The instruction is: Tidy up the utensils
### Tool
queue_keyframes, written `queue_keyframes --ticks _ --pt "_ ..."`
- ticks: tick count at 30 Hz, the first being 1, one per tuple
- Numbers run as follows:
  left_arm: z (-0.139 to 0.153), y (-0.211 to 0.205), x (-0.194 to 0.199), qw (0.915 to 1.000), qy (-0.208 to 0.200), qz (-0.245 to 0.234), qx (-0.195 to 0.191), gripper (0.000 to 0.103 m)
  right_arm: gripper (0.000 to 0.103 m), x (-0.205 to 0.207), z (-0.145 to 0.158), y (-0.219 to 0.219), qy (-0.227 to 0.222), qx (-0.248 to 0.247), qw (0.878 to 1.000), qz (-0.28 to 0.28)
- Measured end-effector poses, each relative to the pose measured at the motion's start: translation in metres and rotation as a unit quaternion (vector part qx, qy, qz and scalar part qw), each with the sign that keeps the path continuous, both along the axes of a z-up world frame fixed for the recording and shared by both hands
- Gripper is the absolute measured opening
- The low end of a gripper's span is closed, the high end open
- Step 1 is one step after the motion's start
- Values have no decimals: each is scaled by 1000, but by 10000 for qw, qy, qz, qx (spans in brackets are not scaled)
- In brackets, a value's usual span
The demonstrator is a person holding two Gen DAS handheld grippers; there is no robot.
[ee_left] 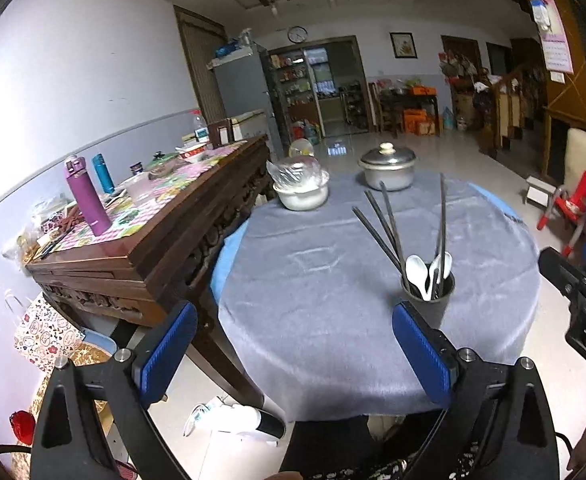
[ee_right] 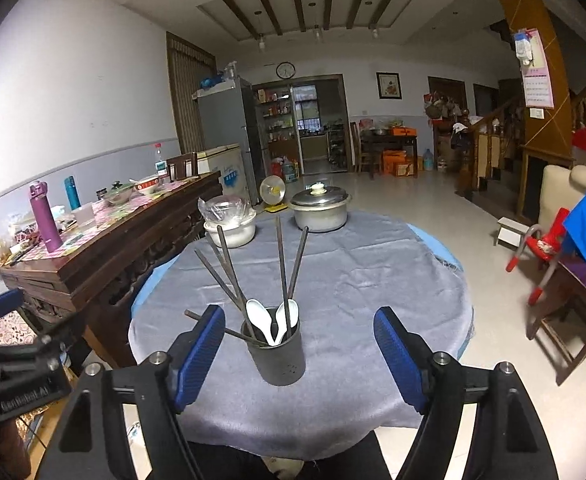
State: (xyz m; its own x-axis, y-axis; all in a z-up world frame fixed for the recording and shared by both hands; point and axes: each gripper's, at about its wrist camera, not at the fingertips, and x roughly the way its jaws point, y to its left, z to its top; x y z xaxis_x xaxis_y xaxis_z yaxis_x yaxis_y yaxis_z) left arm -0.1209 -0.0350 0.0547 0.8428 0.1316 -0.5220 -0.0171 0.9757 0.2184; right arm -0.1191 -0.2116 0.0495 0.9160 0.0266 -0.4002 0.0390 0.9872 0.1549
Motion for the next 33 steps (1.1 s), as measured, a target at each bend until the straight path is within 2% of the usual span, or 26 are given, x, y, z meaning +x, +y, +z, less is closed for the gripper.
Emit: queue_keyframes --ticks 33 --pt "-1 15 4 9995 -96 298 -105 98 80 11 -3 13 237 1 9996 158"
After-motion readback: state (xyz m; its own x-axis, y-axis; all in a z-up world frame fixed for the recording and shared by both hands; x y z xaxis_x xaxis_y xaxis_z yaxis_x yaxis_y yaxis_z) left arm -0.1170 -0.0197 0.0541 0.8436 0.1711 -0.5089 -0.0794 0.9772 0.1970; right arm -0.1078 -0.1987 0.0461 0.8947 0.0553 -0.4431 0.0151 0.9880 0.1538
